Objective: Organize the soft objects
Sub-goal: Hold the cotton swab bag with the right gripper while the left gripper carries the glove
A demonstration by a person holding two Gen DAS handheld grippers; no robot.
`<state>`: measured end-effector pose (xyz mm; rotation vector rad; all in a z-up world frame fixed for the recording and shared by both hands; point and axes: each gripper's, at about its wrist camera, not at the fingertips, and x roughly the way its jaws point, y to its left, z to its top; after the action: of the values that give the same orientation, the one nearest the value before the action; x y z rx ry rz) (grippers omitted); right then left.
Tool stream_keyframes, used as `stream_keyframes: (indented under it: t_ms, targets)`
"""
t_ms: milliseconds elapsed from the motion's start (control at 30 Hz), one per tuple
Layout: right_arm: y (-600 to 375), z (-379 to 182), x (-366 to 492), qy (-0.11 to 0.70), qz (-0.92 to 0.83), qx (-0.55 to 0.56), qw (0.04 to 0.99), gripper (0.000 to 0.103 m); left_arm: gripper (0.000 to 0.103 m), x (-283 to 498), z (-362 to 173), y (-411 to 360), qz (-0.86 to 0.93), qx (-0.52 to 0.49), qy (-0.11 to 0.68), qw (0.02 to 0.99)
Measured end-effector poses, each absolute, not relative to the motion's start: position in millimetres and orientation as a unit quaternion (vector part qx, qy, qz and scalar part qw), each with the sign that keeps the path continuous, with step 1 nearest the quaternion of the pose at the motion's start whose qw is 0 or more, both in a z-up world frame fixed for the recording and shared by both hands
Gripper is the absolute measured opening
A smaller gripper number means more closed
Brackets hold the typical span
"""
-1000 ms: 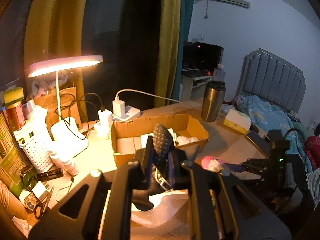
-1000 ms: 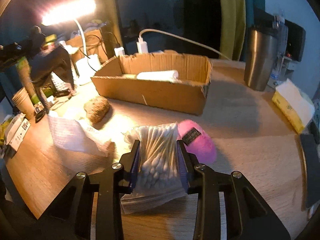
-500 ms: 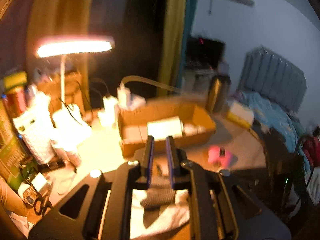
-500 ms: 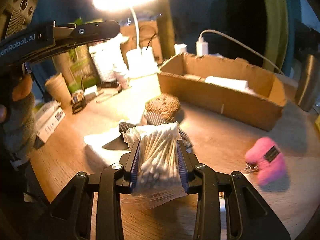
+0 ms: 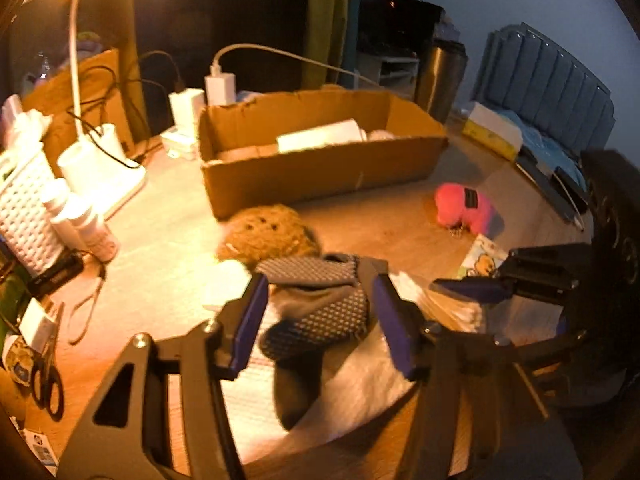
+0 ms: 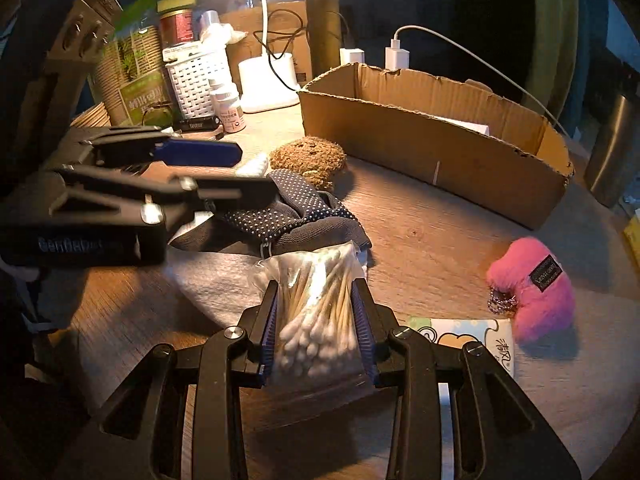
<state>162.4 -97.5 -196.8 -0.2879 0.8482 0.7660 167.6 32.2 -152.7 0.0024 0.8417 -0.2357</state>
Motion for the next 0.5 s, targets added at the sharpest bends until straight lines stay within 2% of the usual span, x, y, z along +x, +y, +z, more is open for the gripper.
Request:
stream_keyframes:
  t_ms: [433, 467, 500]
  targets:
    - [-107.8, -196.6, 162.9, 0.401, 0.362, -0.131, 0.831, 0.036, 0.054, 201.2, -186.2, 12.2, -0.143, 0.012, 0.453, 0.880]
    - [-108.4, -196.8, 163.3, 0.401, 0.363, -0.129, 0.831, 0.036, 0.048, 200.9, -185.9, 12.2, -0.149, 0.010, 0.454, 0.879]
    - [-109.1, -196.9, 163.6, 0.401, 0.363, -0.128, 0.831, 0.036, 0.035, 200.2, -184.9, 11.3, -0.152, 0.012, 0.452, 0.879]
